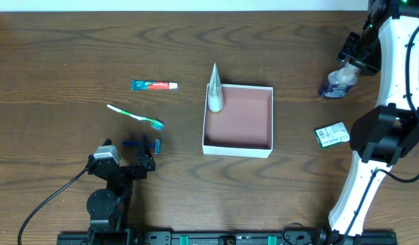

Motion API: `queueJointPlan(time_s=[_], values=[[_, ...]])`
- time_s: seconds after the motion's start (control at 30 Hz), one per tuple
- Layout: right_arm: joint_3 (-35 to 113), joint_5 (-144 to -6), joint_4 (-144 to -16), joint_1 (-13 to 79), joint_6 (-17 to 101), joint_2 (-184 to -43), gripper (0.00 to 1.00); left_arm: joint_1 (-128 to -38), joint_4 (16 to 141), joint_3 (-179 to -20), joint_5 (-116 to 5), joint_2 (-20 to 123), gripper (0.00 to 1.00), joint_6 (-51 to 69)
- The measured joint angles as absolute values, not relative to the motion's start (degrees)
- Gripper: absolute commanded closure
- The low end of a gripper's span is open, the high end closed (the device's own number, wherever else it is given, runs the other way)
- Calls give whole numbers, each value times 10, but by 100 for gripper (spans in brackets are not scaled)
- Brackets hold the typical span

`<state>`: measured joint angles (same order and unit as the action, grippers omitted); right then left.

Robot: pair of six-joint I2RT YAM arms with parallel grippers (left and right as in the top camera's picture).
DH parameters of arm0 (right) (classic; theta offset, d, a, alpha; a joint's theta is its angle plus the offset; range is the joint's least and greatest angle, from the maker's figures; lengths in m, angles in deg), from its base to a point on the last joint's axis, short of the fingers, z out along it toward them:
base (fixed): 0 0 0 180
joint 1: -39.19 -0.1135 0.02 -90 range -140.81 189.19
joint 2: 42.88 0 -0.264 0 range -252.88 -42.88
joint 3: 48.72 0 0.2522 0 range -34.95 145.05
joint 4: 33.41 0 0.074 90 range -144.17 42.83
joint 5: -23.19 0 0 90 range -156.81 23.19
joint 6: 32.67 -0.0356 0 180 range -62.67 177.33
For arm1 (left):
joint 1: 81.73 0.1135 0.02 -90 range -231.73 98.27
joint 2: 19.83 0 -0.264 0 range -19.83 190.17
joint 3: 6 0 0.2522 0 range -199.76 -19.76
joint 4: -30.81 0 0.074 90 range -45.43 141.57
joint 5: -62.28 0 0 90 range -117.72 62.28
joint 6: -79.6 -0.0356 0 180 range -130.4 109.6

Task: Pack container
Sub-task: 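Move the right gripper to the blue soap bottle and grasp its pump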

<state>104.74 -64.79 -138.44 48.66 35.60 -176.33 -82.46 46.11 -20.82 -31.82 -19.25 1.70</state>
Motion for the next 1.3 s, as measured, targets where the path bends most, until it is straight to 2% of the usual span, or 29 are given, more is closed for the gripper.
queueJointPlan(time_s=[0.1, 0.77, 0.87, 1.13, 1.3], values=[[1047, -649, -1377, 487, 360, -1767, 54, -825, 461, -208, -318, -193, 2, 17], [1005, -652, -1333, 486, 379, -1768, 60, -825, 461, -208, -318, -193, 2, 17], [995, -651, -1328, 486, 384, -1767, 66, -825, 461, -208, -318, -193, 2, 17], [995, -653, -1325, 486, 394, -1763, 97, -825, 461, -208, -318, -193, 2, 17], [996, -658, -1328, 487, 404, -1763, 99, -825, 461, -208, -318, -193, 2, 17]])
